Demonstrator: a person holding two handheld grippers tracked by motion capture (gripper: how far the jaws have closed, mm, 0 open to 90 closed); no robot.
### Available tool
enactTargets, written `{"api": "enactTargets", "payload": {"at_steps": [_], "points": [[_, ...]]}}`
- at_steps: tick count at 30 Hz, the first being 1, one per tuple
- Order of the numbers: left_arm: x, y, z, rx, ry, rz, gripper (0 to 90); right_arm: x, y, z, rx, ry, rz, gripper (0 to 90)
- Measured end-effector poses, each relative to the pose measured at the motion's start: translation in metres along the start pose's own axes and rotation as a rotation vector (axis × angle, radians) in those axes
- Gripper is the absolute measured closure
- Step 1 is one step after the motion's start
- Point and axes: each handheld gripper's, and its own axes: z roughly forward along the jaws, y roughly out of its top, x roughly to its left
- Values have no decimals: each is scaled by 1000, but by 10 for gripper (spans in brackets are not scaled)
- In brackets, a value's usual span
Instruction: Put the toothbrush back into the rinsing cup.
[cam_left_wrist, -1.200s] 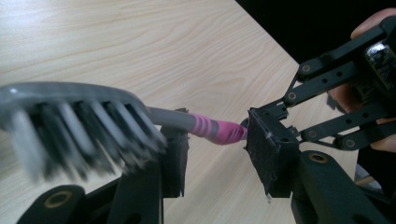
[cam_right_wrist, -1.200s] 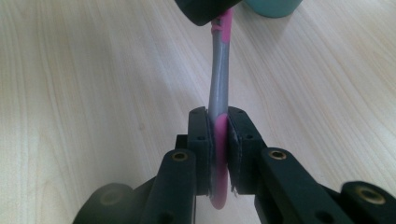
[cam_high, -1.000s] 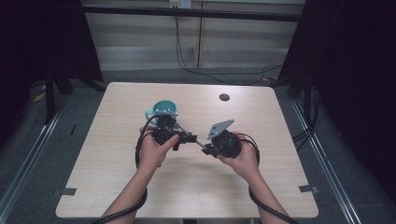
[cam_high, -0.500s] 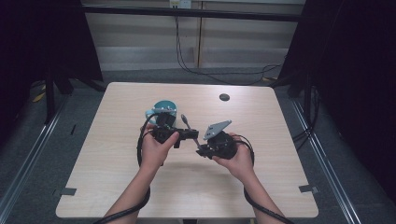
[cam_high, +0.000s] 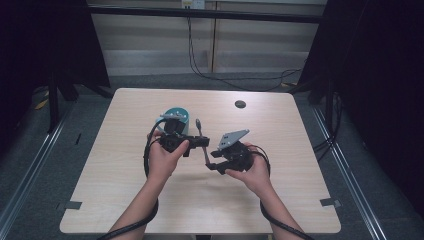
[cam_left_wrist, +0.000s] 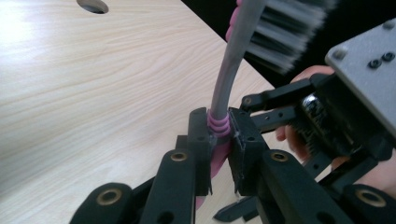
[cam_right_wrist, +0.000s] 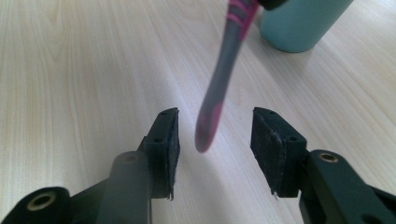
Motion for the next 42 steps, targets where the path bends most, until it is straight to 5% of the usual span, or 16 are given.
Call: {"api": "enactTargets", "payload": {"at_steps": [14,38,42], "points": [[-9,2,-1,22,-30,22,805,-14,-9,-12,-15,-112,74,455],[-6,0,3,3,-41,3,806,3,2,10,-33,-47,48,405],[-6,0,1,10,-47,-5,806,-2,-3,8,-35,-31,89,339]]}}
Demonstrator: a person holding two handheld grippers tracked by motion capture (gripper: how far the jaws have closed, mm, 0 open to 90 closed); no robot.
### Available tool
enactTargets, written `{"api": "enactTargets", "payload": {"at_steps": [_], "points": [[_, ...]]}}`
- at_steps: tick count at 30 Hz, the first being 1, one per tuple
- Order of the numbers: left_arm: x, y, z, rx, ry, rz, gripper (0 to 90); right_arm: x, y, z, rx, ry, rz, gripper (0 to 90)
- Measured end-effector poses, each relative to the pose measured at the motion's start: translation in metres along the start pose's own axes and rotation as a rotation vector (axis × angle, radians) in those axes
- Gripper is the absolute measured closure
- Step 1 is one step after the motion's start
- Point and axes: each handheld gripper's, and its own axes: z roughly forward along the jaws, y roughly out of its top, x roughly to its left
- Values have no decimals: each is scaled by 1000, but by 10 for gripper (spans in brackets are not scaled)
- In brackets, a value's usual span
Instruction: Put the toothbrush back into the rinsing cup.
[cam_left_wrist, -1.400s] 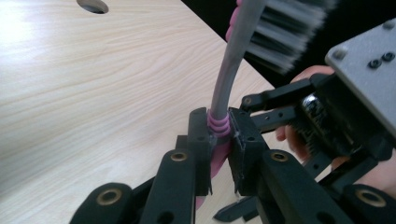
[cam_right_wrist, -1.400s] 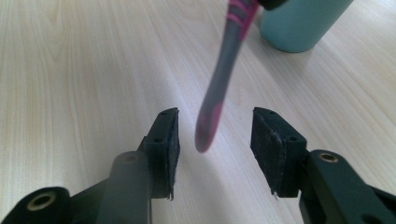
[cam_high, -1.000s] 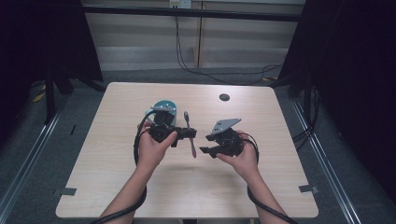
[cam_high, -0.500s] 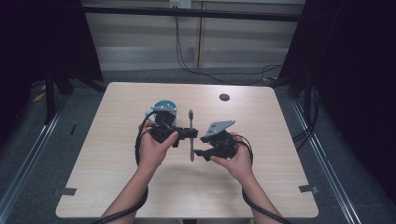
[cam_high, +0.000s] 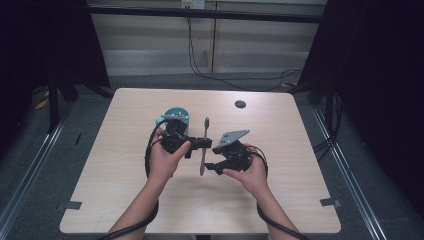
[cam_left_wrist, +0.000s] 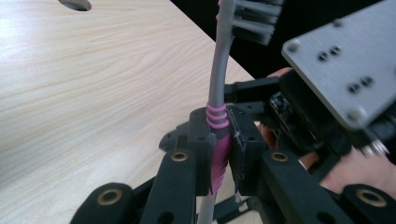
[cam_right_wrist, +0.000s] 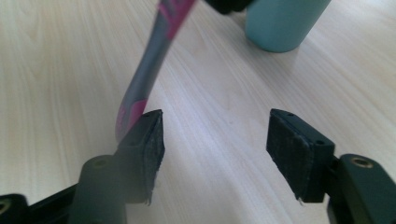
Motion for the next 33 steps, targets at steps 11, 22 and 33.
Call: {"api": "enactTargets", "payload": {"at_steps": [11,22,33], "points": [[8,2,-13,-6,57,7,805,-20,-32,-10,60,-48,69,199],[18,2,-24,-7,118,10,804,-29,-61,-11,90,-91,115,151],[21,3,-31,-14,144,7,804,-33,-71,-7,102,-88,125,143]]}}
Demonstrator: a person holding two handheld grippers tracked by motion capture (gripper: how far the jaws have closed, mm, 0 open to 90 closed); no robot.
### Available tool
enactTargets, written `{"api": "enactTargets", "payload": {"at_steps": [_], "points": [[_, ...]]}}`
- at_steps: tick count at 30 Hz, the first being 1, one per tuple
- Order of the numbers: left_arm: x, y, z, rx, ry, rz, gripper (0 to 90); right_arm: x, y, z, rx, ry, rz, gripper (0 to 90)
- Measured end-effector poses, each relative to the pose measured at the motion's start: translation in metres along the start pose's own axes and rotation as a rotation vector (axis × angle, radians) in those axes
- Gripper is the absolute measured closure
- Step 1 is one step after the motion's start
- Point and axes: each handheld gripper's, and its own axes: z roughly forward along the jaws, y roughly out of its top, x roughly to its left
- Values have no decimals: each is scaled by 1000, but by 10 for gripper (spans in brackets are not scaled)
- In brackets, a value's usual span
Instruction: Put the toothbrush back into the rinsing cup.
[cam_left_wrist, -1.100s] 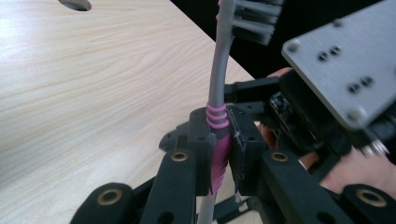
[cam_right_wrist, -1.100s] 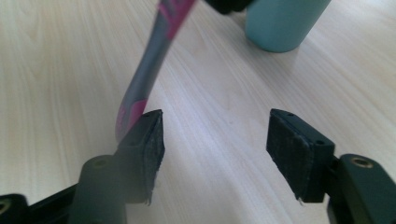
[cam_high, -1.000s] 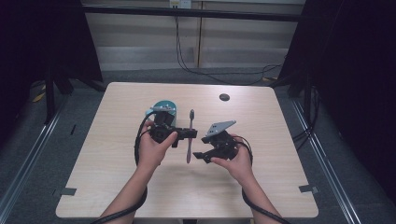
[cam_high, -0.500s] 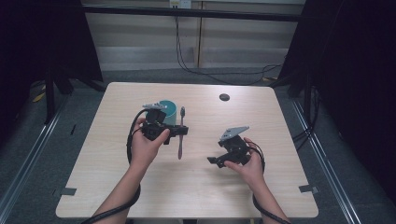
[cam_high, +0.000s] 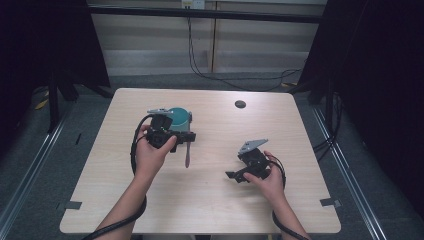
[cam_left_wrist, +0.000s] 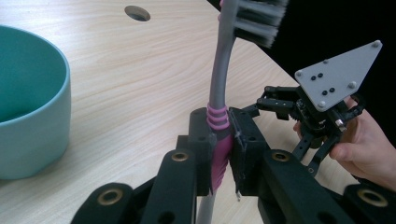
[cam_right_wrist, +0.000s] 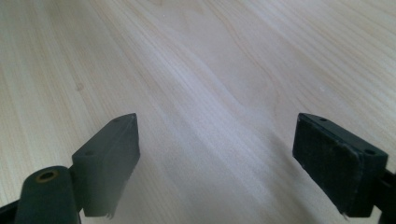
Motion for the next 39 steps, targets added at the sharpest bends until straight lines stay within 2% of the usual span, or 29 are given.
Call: {"api": "enactTargets", "payload": {"at_steps": [3,7,10,19,25,29,39], "points": [[0,1,-1,1,0,0,804,1,-2,2,15,-9,-6,143],[-1,4,-1,2,4,8,804,1,-4,4,15,4,-1,143],[-1,8,-2,3,10,15,804,1,-4,5,30,-7,-14,143],[0,16,-6,-4,24,23,804,2,-10,5,19,-12,-30,137],[2,20,-9,-19,50,33,804,3,-12,5,20,-25,-40,131],[5,24,-11,-28,76,47,804,2,-14,5,-1,-21,-49,128],[12,32,-19,-58,111,38,804,1,-23,4,-64,-13,-58,126]]}}
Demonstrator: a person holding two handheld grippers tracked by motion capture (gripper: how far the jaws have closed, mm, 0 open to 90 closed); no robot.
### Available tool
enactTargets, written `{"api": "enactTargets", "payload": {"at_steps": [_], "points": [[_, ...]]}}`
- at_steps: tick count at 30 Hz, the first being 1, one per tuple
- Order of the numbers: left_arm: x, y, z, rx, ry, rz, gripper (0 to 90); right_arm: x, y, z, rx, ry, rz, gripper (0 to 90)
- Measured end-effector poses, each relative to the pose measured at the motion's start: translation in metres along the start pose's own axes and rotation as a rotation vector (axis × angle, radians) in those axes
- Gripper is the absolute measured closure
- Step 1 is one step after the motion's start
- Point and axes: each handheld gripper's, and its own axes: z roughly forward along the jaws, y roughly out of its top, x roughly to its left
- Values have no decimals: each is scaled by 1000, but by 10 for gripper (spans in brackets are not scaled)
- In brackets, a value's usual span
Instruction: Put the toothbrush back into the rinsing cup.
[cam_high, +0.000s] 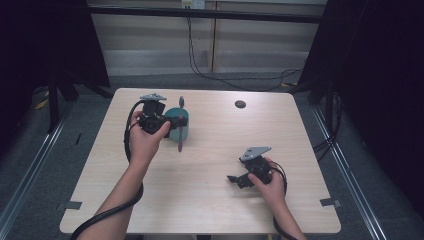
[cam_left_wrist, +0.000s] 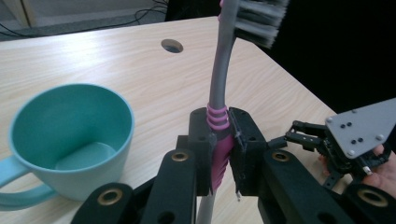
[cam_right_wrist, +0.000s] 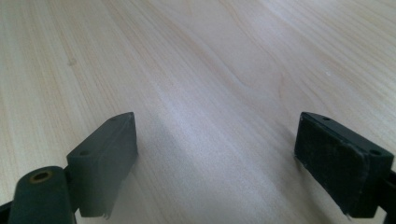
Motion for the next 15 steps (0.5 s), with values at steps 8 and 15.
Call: {"api": "enactTargets", "payload": {"at_steps": [8,15], "points": [[3,7,-1,-25,16,6,804,-1,-1,0,-14,5,-2,125],[5,14,0,-39,35,6,804,0,-1,0,-13,4,-1,125]]}}
